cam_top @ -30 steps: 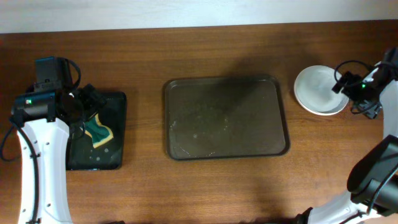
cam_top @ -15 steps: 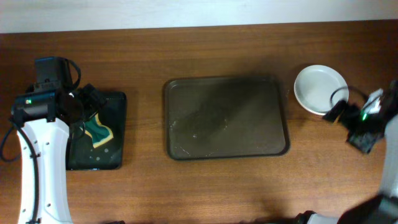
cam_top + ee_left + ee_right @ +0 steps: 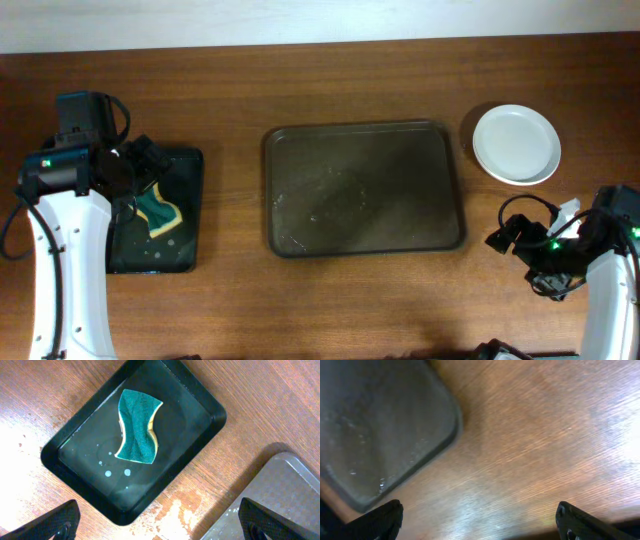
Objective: Clean dirty plates on tray and stack at the side
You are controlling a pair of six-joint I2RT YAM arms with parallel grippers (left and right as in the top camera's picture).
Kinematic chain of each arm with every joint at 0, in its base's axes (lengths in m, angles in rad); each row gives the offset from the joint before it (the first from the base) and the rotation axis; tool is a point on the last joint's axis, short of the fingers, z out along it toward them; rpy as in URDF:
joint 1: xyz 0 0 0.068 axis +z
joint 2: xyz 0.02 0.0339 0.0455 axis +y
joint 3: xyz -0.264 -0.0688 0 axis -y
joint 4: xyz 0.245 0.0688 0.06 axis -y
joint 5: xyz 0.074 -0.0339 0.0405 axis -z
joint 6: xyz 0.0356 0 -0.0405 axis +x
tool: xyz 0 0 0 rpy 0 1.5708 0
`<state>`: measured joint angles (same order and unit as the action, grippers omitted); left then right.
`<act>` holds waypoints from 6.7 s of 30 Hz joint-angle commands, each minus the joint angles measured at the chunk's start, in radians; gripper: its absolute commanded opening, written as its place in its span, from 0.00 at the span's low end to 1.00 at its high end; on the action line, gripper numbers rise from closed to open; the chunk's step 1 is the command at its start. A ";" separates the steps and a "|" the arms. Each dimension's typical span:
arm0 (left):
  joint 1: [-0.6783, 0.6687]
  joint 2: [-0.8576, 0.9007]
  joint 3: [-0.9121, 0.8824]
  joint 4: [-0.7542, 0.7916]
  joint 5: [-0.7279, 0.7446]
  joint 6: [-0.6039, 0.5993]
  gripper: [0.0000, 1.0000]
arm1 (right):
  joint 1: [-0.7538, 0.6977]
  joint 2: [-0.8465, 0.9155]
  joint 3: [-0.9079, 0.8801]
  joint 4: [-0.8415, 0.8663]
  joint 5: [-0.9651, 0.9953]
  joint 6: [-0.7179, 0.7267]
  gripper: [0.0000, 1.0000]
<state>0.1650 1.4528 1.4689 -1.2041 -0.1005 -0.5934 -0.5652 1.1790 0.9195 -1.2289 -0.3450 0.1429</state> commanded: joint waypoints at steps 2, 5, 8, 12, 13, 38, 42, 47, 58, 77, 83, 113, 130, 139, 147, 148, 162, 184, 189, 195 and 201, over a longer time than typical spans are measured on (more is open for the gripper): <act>0.003 0.000 0.005 0.002 0.004 0.007 0.99 | 0.003 -0.125 -0.127 0.180 -0.042 -0.012 0.98; 0.003 0.000 0.005 0.002 0.004 0.007 1.00 | 0.138 -0.303 -0.299 0.479 -0.178 -0.012 0.98; 0.003 0.000 0.005 0.002 0.004 0.007 0.99 | 0.449 -0.571 -0.471 0.832 -0.169 -0.013 0.98; 0.003 0.000 0.005 0.002 0.004 0.007 1.00 | 0.678 -0.922 -0.562 0.931 0.108 -0.013 0.98; 0.003 0.000 0.005 0.002 0.004 0.007 0.99 | 0.690 -0.978 -0.572 0.931 0.141 -0.013 0.99; 0.003 0.000 0.005 0.002 0.004 0.007 0.99 | 0.524 -1.176 -0.914 1.162 0.224 0.010 0.98; 0.003 0.000 0.005 0.002 0.004 0.007 0.99 | 0.519 -1.175 -0.914 1.159 0.230 -0.058 0.98; 0.003 0.000 0.005 0.002 0.004 0.007 0.99 | 0.519 -1.176 -0.914 1.160 0.226 -0.061 0.98; 0.003 0.000 0.005 0.002 0.004 0.007 0.99 | 0.519 -1.175 -0.914 1.161 0.226 -0.061 0.98; -0.093 -0.571 -0.576 0.339 0.062 0.211 0.99 | 0.519 -1.175 -0.914 1.161 0.226 -0.061 0.98; -0.117 -1.174 -0.979 0.594 0.209 0.259 0.99 | 0.519 -1.175 -0.914 1.161 0.226 -0.061 0.98; -0.087 -1.448 -1.461 1.126 0.167 0.459 0.99 | 0.519 -1.175 -0.914 1.162 0.226 -0.061 0.98; -0.082 -1.448 -1.461 1.124 0.167 0.647 0.99 | 0.519 -1.175 -0.914 1.162 0.226 -0.061 0.98; -0.082 -1.448 -1.461 1.118 0.104 0.505 0.99 | 0.519 -1.175 -0.914 1.162 0.226 -0.061 0.98; -0.082 -1.448 -1.461 1.120 0.111 0.564 0.99 | 0.519 -1.175 -0.914 1.162 0.226 -0.061 0.99; -0.082 -1.448 -1.461 1.120 0.111 0.564 0.99 | 0.519 -1.175 -0.914 1.162 0.226 -0.061 0.98; -0.082 -1.448 -1.461 1.120 0.111 0.564 0.99 | 0.519 -1.175 -0.914 1.162 0.226 -0.061 0.98; -0.082 -1.448 -1.461 1.120 0.111 0.564 0.99 | 0.519 -1.175 -0.914 1.159 0.245 -0.188 0.98; -0.082 -1.448 -1.461 1.120 0.111 0.564 1.00 | 0.519 -1.175 -0.914 1.159 0.245 -0.188 0.98; -0.082 -1.448 -1.461 1.120 0.111 0.564 0.99 | 0.519 -1.175 -0.914 1.159 0.245 -0.188 0.98; -0.082 -1.448 -1.461 1.120 0.111 0.564 1.00 | 0.519 -1.175 -0.914 1.159 0.245 -0.188 0.98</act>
<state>0.0799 0.0120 0.0147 -0.0822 0.0177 -0.0456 -0.0399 0.0101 0.0139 -0.0669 -0.1085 -0.0383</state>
